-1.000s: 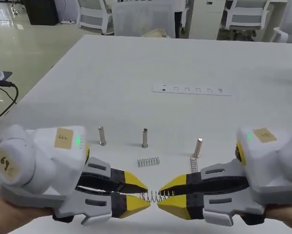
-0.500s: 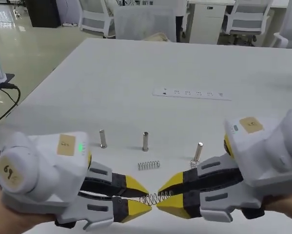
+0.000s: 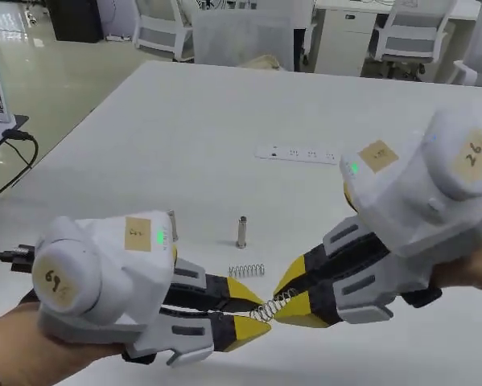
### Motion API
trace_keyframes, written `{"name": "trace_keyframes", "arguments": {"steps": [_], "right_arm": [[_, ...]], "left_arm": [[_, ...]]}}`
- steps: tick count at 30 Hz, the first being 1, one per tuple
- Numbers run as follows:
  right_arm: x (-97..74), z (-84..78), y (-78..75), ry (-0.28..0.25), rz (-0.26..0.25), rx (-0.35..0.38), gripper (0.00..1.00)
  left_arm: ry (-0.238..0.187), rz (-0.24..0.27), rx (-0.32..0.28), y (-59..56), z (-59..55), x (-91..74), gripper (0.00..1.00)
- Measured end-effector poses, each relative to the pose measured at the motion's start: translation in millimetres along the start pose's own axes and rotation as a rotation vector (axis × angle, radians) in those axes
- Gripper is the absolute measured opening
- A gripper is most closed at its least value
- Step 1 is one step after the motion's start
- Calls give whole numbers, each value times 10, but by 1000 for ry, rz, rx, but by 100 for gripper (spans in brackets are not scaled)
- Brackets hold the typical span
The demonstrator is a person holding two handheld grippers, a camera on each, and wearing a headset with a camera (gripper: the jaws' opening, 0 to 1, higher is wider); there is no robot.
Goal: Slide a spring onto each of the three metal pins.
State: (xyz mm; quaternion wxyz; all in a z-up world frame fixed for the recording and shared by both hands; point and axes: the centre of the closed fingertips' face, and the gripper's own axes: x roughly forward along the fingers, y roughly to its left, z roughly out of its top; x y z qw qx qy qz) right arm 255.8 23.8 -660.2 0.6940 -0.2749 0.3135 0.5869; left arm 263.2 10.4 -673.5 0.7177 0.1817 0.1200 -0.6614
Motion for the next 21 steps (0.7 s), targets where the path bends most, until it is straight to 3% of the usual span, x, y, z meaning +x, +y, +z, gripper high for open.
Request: {"name": "trace_keyframes", "arguments": {"steps": [7,21], "right_arm": [[-71,-17,-66,118,31,-65,8],[-110,8,-206,220,44,-123,8]], "left_arm": [[-7,21,17,53,70,76,3],[-15,112,3,193,130,173,3]]}}
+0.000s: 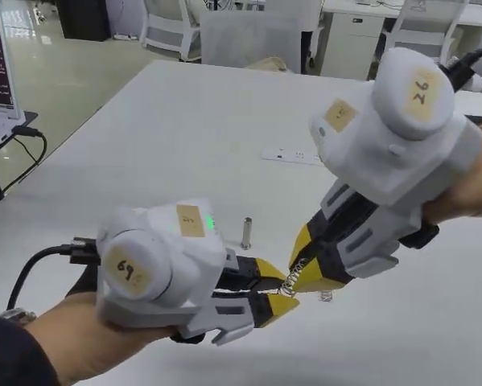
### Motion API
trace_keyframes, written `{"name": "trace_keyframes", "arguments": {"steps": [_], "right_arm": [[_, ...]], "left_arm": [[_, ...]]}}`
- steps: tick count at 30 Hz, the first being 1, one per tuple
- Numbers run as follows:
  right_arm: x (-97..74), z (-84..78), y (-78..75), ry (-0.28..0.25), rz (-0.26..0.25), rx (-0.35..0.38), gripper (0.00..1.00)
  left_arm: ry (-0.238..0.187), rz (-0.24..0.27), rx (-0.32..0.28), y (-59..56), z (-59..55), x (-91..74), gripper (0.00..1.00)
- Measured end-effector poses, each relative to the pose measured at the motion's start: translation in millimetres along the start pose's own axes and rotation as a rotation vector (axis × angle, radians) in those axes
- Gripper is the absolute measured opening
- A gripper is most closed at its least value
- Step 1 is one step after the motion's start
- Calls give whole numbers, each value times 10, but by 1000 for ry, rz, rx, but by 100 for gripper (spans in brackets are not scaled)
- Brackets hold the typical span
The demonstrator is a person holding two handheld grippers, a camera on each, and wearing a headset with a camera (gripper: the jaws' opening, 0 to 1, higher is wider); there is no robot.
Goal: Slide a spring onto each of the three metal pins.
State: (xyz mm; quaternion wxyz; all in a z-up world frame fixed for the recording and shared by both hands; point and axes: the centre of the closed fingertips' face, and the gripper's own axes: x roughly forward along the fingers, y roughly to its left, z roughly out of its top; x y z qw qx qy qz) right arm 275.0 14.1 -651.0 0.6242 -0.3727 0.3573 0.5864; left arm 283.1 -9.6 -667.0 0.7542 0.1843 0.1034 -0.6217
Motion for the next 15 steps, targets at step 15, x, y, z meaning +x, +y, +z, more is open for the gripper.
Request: {"name": "trace_keyframes", "arguments": {"steps": [15], "right_arm": [[72,171,-177,22,33,-33,8]], "left_arm": [[-10,55,-82,182,-75,-140,8]]}}
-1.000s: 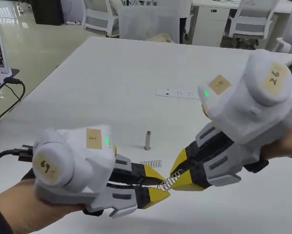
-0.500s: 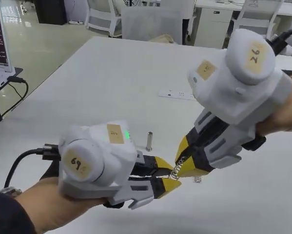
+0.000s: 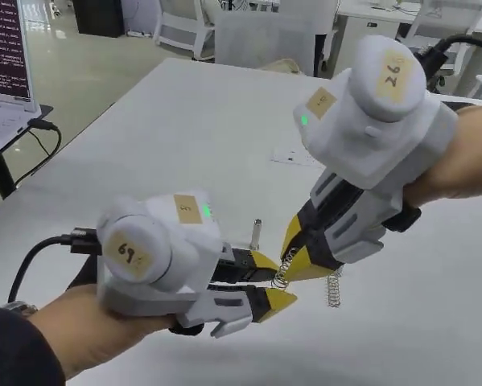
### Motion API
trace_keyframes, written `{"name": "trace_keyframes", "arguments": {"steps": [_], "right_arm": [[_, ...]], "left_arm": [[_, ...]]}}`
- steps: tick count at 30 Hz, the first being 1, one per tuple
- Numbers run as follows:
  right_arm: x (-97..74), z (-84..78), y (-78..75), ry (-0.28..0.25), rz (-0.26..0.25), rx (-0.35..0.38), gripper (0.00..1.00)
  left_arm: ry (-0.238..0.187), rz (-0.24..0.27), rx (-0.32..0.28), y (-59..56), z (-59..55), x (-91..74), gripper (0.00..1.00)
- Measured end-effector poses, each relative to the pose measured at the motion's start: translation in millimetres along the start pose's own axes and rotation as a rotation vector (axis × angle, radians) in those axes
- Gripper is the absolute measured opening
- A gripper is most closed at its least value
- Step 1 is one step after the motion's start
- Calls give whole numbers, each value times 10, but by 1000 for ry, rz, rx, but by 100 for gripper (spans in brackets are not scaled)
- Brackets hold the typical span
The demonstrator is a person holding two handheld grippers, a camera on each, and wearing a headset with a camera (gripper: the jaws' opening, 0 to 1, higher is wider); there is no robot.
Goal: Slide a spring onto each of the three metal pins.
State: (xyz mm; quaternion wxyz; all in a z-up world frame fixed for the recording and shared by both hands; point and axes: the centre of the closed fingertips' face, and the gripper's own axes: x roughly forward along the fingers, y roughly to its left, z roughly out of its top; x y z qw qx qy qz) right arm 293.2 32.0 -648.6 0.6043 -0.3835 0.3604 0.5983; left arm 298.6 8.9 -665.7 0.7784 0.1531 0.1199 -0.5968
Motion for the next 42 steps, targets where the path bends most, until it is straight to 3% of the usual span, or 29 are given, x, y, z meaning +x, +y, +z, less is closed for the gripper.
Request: {"name": "trace_keyframes", "arguments": {"steps": [7,20,42], "right_arm": [[25,111,-66,-11,-1,-15,8],[65,212,-220,-17,-18,-27,8],[131,360,-364,-28,-32,-35,8]], "left_arm": [[-11,44,-47,150,-20,-109,12],[6,112,-98,322,-137,-252,26],[8,238,-171,504,-333,-667,51]]}}
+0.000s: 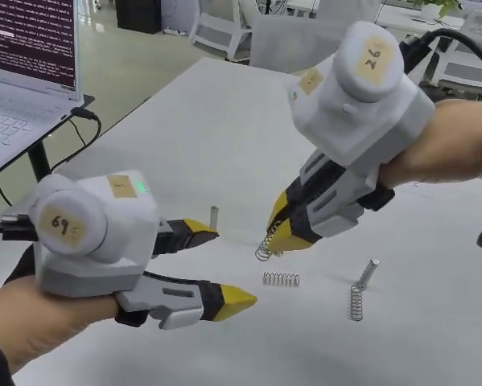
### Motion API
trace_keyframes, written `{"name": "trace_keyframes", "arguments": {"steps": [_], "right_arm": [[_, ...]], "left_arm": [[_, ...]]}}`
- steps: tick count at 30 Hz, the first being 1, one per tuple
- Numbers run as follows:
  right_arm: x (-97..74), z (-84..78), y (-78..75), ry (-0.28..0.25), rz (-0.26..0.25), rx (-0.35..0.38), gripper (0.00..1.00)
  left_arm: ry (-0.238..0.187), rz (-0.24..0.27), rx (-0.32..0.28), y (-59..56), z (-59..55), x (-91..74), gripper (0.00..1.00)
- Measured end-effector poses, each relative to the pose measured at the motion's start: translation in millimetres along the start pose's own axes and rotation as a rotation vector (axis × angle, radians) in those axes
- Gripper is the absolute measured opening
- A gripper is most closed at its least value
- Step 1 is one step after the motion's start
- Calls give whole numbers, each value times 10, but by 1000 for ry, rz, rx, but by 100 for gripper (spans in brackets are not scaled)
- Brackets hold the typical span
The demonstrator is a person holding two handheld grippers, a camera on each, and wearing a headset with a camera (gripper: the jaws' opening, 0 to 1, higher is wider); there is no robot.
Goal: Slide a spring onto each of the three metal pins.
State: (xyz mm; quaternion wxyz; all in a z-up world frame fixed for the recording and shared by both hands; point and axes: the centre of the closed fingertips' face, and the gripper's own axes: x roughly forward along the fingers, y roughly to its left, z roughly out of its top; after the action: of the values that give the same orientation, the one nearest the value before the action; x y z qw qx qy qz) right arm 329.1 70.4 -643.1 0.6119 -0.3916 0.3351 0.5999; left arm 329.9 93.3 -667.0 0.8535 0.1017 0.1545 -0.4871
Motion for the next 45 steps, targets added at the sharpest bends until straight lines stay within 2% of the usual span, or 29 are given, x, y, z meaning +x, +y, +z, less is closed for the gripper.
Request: {"name": "trace_keyframes", "arguments": {"steps": [8,13,16,23,29,38,45], "right_arm": [[43,8,-54,6,6,0,8],[70,8,-110,11,8,3,8],[87,16,-136,12,10,4,8],[130,38,-292,16,5,12,8],[188,77,-403,13,-2,24,8],[329,157,-676,-9,-39,67,8],[421,143,-823,7,-49,90,8]], "left_arm": [[7,41,-22,45,-87,-112,59],[5,67,-26,105,-106,-194,62],[11,81,-31,137,-156,-235,64],[18,92,-48,139,-242,-324,68],[9,109,-69,166,-258,-350,72],[24,117,-73,178,-338,-356,71],[23,121,-82,198,-350,-357,70]]}}
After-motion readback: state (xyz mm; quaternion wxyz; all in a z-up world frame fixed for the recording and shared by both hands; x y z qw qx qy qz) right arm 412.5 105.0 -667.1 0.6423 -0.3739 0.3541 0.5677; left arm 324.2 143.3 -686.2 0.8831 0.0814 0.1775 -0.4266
